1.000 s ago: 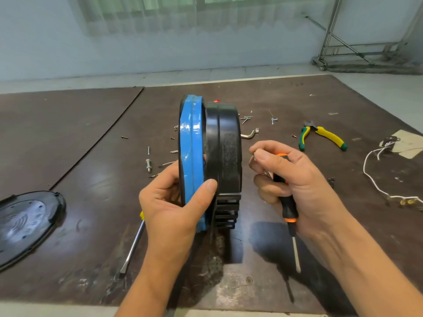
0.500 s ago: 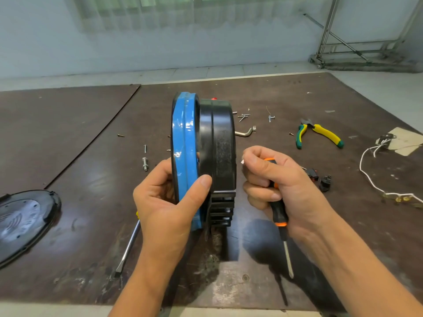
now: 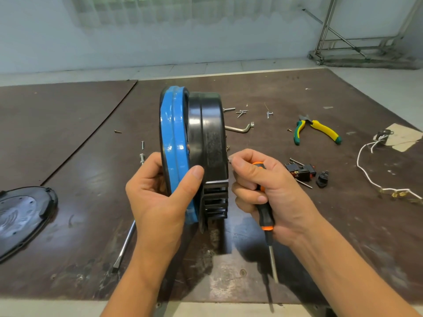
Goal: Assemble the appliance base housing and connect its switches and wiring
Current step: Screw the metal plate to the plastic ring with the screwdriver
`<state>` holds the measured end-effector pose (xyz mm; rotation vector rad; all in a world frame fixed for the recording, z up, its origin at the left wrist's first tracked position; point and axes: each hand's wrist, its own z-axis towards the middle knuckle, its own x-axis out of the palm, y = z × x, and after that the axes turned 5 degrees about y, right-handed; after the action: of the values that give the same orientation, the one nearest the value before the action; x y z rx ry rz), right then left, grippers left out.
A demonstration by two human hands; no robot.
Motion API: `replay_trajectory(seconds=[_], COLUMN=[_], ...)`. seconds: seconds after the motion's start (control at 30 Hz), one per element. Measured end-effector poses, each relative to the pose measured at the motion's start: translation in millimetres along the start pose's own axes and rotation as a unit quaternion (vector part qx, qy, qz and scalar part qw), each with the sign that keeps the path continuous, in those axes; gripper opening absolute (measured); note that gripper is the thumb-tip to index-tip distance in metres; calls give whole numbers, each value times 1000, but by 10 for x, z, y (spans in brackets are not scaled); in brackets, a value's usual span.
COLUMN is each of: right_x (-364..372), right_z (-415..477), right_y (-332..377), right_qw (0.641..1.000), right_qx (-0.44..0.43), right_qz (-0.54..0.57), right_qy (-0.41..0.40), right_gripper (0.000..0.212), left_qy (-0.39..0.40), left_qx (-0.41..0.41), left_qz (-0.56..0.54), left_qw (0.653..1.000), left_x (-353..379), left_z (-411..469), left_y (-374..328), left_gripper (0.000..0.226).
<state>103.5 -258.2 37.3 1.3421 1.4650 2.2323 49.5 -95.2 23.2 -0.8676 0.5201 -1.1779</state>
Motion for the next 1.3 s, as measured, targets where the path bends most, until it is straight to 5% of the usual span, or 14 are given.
replay_trajectory(seconds=[0.4, 0.73, 1.3], right_x=[-46, -112, -221], right_z=[-3, -13, -36], right_y=[51, 135, 214], right_qw=[999, 981, 962], right_qx=[-31, -96, -120], right_qz=[-21, -166, -245], right_qy=[-32, -14, -9], right_gripper=[12, 23, 10], left_qy=[13, 7, 33], left_qx=[22, 13, 6], left_qz=[36, 37, 59], left_qw=[999, 999, 998], left_x=[112, 176, 165], left_z=[-38, -80, -63], left_y=[-25, -79, -128], left_gripper=[14, 13, 17])
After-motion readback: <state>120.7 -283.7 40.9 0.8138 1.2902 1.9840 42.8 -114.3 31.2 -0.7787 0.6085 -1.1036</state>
